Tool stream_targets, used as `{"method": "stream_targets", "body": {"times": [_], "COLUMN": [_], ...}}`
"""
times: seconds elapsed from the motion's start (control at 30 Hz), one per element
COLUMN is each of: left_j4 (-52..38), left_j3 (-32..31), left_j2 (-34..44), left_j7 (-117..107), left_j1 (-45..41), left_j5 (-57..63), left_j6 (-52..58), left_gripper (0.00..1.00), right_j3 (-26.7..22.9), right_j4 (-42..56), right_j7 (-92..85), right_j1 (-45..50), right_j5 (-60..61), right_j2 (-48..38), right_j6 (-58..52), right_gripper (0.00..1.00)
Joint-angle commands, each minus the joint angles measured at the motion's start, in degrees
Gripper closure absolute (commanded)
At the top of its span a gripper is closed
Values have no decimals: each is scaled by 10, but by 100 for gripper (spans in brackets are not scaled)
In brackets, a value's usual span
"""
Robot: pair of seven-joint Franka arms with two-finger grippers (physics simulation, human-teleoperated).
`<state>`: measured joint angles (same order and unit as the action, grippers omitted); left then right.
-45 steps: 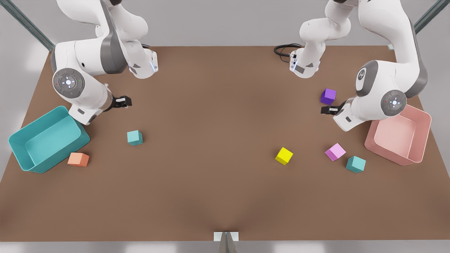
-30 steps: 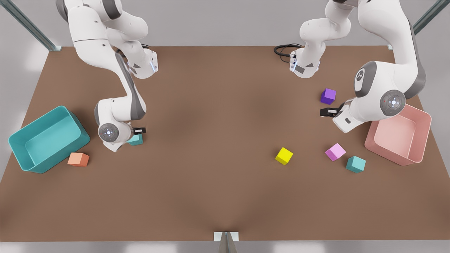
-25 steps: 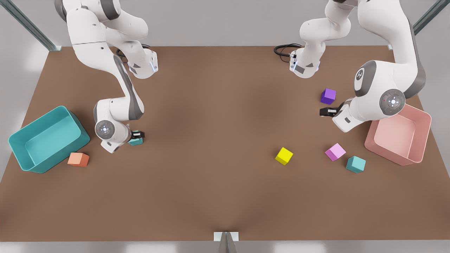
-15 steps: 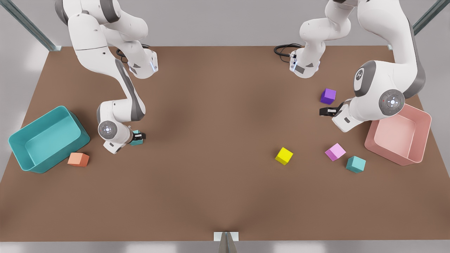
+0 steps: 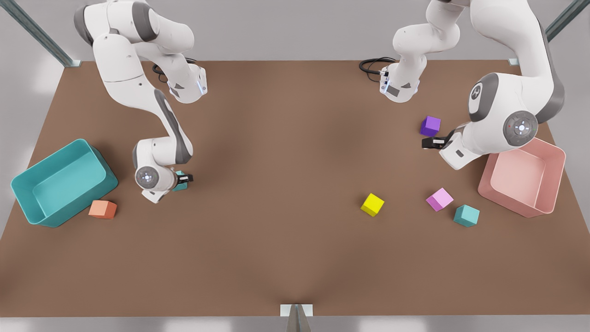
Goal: Stack the two blue cubes on top of each other
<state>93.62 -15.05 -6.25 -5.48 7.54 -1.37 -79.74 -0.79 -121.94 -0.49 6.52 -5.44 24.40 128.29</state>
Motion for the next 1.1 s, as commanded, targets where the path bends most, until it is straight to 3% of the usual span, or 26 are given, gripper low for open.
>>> {"method": "stream_targets", "body": {"times": [0.0,0.13,0.23,0.33,0.43,0.5,0.6,0.73,0.9,0.93,1.07], "left_j4": [0,0,0,0,0,0,0,0,0,-2,-40], "left_j3": [-1,-3,-3,-6,-6,-12,-12,-12,-12,-12,-8], "left_j2": [-3,-2,0,1,1,-1,-2,-2,-2,-23,-90], "left_j7": [-1,-1,-1,-1,-2,-2,-2,-2,-2,-1,-23], "left_j1": [-2,-2,-4,-4,-6,-5,-4,-5,-4,-5,51], "left_j5": [0,0,0,0,0,1,1,1,1,-1,39], "left_j6": [-1,9,8,8,6,6,5,5,4,-17,-102], "left_gripper": [0,0,0,0,0,0,0,0,0,0,0], "right_j3": [0,-3,-3,-2,10,11,11,10,-9,-8,-8], "right_j4": [0,-1,0,15,114,158,227,316,387,387,386], "right_j7": [-7,-7,-7,-7,-7,25,185,393,474,473,467], "right_j1": [0,-5,-7,-6,17,67,154,279,340,339,335], "right_j5": [1,1,1,3,75,188,257,265,253,253,247], "right_j2": [6,6,6,7,12,14,52,161,248,249,246], "right_j6": [21,19,13,5,-112,-119,-79,65,129,129,128], "right_gripper": [0,1,37,39,39,38,38,38,35,0,0]}}
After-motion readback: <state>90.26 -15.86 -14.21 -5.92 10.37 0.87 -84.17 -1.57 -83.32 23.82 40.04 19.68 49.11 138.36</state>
